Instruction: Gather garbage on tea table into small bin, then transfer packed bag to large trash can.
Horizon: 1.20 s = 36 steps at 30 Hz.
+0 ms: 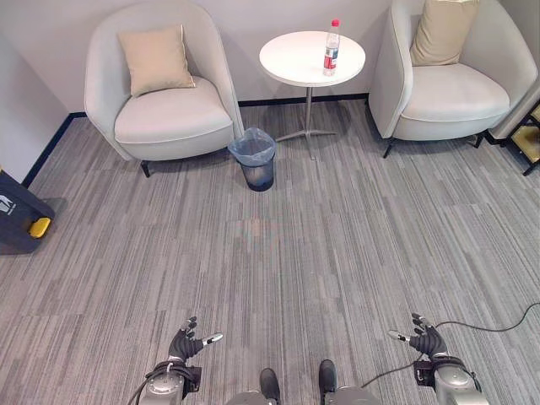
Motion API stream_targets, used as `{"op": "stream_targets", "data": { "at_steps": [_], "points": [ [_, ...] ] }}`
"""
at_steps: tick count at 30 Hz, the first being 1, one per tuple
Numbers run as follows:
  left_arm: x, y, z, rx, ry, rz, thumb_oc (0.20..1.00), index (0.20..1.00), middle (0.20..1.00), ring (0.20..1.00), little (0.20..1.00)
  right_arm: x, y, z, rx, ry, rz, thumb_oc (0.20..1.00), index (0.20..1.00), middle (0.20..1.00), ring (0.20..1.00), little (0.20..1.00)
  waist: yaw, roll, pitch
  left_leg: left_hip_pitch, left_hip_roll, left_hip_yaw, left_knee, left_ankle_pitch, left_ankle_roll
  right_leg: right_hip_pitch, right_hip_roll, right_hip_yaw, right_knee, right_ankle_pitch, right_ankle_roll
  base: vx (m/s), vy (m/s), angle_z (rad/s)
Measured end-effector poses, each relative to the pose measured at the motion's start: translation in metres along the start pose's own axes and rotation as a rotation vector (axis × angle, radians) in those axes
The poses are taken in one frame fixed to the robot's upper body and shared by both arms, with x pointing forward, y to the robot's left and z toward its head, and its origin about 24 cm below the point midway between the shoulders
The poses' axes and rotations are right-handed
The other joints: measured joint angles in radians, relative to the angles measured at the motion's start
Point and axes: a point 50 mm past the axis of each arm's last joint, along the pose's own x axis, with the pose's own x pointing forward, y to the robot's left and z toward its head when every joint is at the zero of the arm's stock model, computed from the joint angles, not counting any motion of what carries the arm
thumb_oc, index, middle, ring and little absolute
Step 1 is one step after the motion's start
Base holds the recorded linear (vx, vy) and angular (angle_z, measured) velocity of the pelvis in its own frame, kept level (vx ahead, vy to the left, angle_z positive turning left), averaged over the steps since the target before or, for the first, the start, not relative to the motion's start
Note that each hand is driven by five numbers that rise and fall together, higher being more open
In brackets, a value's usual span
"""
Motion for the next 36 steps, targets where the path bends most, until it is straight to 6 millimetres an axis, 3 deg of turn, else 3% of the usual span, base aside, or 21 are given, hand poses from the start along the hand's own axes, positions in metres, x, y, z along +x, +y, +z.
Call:
{"op": "stream_targets", "data": {
  "at_steps": [2,5,6,9,11,12,14,16,17,18,20,22,23,25,26,28,29,30,31,32,36],
  "points": [
    [0.003,0.0,0.006,0.001,-0.015,0.001,1.0,1.0,1.0,1.0,1.0,0.003,0.001,0.01,0.003,-0.032,0.003,1.0,1.0,1.0,1.0,1.0,-0.001,-0.001,0.023,-0.012,-0.001,0.004,0.001,-0.005,0.002,-0.059,-0.006,0.009,0.094,-0.026,0.007,0.09,0.083,-0.15],
    [0.007,0.001,0.017,0.005,-0.045,0.004,1.0,1.0,1.0,1.0,1.0,0.01,0.006,0.028,0.008,-0.082,0.014,1.0,1.0,1.0,1.0,1.0,-0.002,-0.013,0.071,-0.01,-0.003,0.031,0.005,-0.01,0.021,-0.188,-0.031,0.019,0.339,-0.093,0.073,0.2,0.013,-0.22],
    [0.01,0.0,0.024,0.001,-0.064,0.004,1.0,1.0,1.0,1.0,1.0,0.01,0.006,0.029,0.007,-0.086,0.016,1.0,1.0,1.0,1.0,1.0,-0.004,-0.021,0.08,-0.002,-0.006,0.035,0.003,-0.039,0.033,-0.258,-0.061,-0.006,0.451,-0.156,0.077,0.32,-0.076,-0.17],
    [0.01,0.001,0.019,0.003,-0.042,0.009,1.0,1.0,1.0,1.0,1.0,0.01,0.009,0.035,0.009,-0.107,0.024,1.0,1.0,1.0,1.0,1.0,-0.009,-0.031,0.096,0.029,-0.021,0.058,0.004,-0.062,0.013,-0.339,-0.123,-0.039,0.383,-0.16,0.08,0.37,-0.129,-0.22],
    [0.01,0.0,0.014,0.003,-0.017,0.01,1.0,1.0,1.0,1.0,1.0,0.01,0.009,0.036,0.008,-0.113,0.027,1.0,1.0,1.0,1.0,1.0,-0.024,-0.035,0.098,0.042,-0.029,0.057,0.007,-0.079,0.013,-0.371,-0.144,-0.04,0.296,-0.129,0.1,0.41,-0.212,0.0],
    [0.009,-0.002,0.009,-0.007,0.0,0.008,1.0,1.0,1.0,1.0,1.0,0.005,0.011,0.024,-0.004,-0.081,0.032,1.0,1.0,1.0,1.0,1.0,-0.038,-0.052,0.09,0.079,-0.04,0.05,0.025,-0.125,-0.013,-0.41,-0.175,-0.074,0.2,-0.075,0.115,0.59,-0.342,0.24],
    [0.005,-0.009,0.001,-0.013,0.02,-0.009,1.0,1.0,1.0,1.0,1.0,-0.001,0.009,0.008,-0.007,-0.033,0.029,1.0,1.0,1.0,1.0,1.0,-0.047,-0.04,0.077,0.121,-0.024,0.024,0.034,-0.165,-0.044,-0.401,-0.178,-0.095,0.22,-0.017,0.083,0.46,-0.289,0.39],
    [-0.001,-0.022,-0.011,-0.006,0.052,-0.047,1.0,1.0,1.0,1.0,1.0,-0.004,0.005,-0.004,-0.019,0.007,0.022,1.0,1.0,1.0,1.0,1.0,-0.066,0.03,0.04,0.156,0.052,-0.006,0.042,-0.188,-0.081,-0.384,-0.11,-0.118,0.293,-0.002,0.028,0.26,-0.2,0.35],
    [-0.004,-0.023,-0.016,0.005,0.065,-0.056,1.0,1.0,1.0,1.0,1.0,-0.004,0.006,-0.005,-0.018,0.018,0.024,1.0,1.0,1.0,1.0,1.0,-0.067,0.044,0.031,0.163,0.081,-0.031,0.096,-0.181,-0.096,-0.358,-0.075,-0.114,0.298,0.0,-0.019,0.29,-0.328,0.12],
    [-0.003,-0.025,-0.015,0.001,0.061,-0.059,1.0,1.0,1.0,1.0,1.0,-0.002,0.004,-0.002,-0.021,0.007,0.024,1.0,1.0,1.0,1.0,1.0,-0.062,0.036,0.019,0.124,0.109,-0.072,0.234,-0.164,-0.109,-0.317,-0.057,-0.113,0.275,0.036,-0.08,0.34,-0.385,-0.03],
    [-0.002,-0.027,-0.013,-0.002,0.058,-0.064,1.0,1.0,1.0,1.0,1.0,0.003,0.001,0.012,-0.019,-0.039,0.014,1.0,1.0,1.0,1.0,1.0,-0.062,0.05,0.01,0.036,0.152,-0.135,0.453,-0.097,-0.185,-0.259,-0.017,-0.12,0.244,-0.001,-0.11,0.34,-0.383,-0.14],
    [0.0,-0.031,-0.007,0.008,0.038,-0.081,1.0,1.0,1.0,1.0,1.0,0.005,0.0,0.021,-0.017,-0.077,0.012,1.0,1.0,1.0,1.0,1.0,-0.034,0.033,0.012,-0.123,0.153,-0.199,0.766,0.005,-0.173,-0.183,0.018,-0.094,0.185,-0.025,-0.157,0.18,-0.208,-0.38],
    [0.002,-0.034,-0.003,0.023,0.03,-0.095,1.0,1.0,1.0,1.0,1.0,0.007,0.001,0.025,-0.014,-0.083,0.011,1.0,1.0,1.0,1.0,1.0,-0.028,0.034,0.01,-0.159,0.137,-0.215,0.812,-0.013,-0.181,-0.171,0.018,-0.089,0.18,0.0,-0.16,0.29,-0.176,-0.48],
    [0.006,-0.034,0.008,0.024,-0.003,-0.097,1.0,1.0,1.0,1.0,1.0,0.009,0.008,0.029,-0.028,-0.093,0.032,1.0,1.0,1.0,1.0,1.0,-0.033,-0.001,0.021,-0.255,0.086,-0.223,0.775,-0.041,-0.173,-0.125,0.016,-0.083,0.162,-0.017,-0.162,0.45,-0.149,-0.1],
    [0.007,-0.033,0.011,0.027,-0.014,-0.095,1.0,1.0,1.0,1.0,1.0,0.008,0.01,0.028,-0.019,-0.089,0.036,1.0,1.0,1.0,1.0,1.0,-0.033,-0.025,0.023,-0.28,0.062,-0.213,0.72,-0.064,-0.159,-0.087,0.016,-0.057,0.135,-0.069,-0.179,0.39,-0.056,0.0],
    [0.005,-0.031,0.01,0.03,-0.019,-0.094,1.0,1.0,1.0,1.0,1.0,0.005,0.013,0.016,-0.004,-0.047,0.038,1.0,1.0,1.0,1.0,1.0,-0.006,-0.055,0.029,-0.283,0.042,-0.187,0.447,-0.077,-0.135,-0.028,0.028,-0.04,0.092,-0.041,-0.158,0.4,-0.024,-0.38],
    [0.005,-0.03,0.009,0.033,-0.013,-0.091,1.0,1.0,1.0,1.0,1.0,0.005,0.012,0.015,-0.004,-0.044,0.038,1.0,1.0,1.0,1.0,1.0,0.006,-0.055,0.029,-0.293,0.038,-0.186,0.358,-0.062,-0.134,-0.018,0.041,-0.036,0.087,-0.04,-0.157,0.3,-0.014,-0.64],
    [0.003,-0.028,0.002,0.037,0.009,-0.086,1.0,1.0,1.0,1.0,1.0,0.006,0.013,0.017,-0.006,-0.052,0.039,1.0,1.0,1.0,1.0,1.0,0.02,-0.044,0.027,-0.316,0.027,-0.192,0.263,-0.033,-0.14,0.02,0.062,-0.029,0.047,-0.074,-0.12,0.26,-0.019,-0.62],
    [0.001,-0.027,-0.004,0.037,0.028,-0.081,1.0,1.0,1.0,1.0,1.0,0.006,0.011,0.014,-0.011,-0.036,0.033,1.0,1.0,1.0,1.0,1.0,0.021,-0.032,0.022,-0.31,0.024,-0.198,0.13,0.002,-0.142,0.057,0.083,-0.028,-0.003,-0.067,-0.122,0.31,-0.012,-0.5],
    [0.001,-0.027,-0.006,0.038,0.038,-0.081,1.0,1.0,1.0,1.0,1.0,0.006,0.009,0.012,-0.014,-0.024,0.028,1.0,1.0,1.0,1.0,1.0,0.024,-0.02,0.03,-0.317,0.026,-0.202,0.079,0.029,-0.136,0.083,0.102,-0.03,-0.013,-0.051,-0.141,0.44,-0.004,-0.46],
    [-0.001,-0.023,-0.015,0.036,0.076,-0.066,1.0,1.0,1.0,1.0,1.0,0.005,0.015,0.002,-0.031,0.021,0.042,1.0,1.0,1.0,1.0,1.0,0.047,-0.03,0.043,-0.352,-0.015,-0.134,0.011,0.078,-0.116,0.2,0.114,0.008,-0.015,-0.156,-0.095,0.57,0.074,-0.35]
  ]
}}
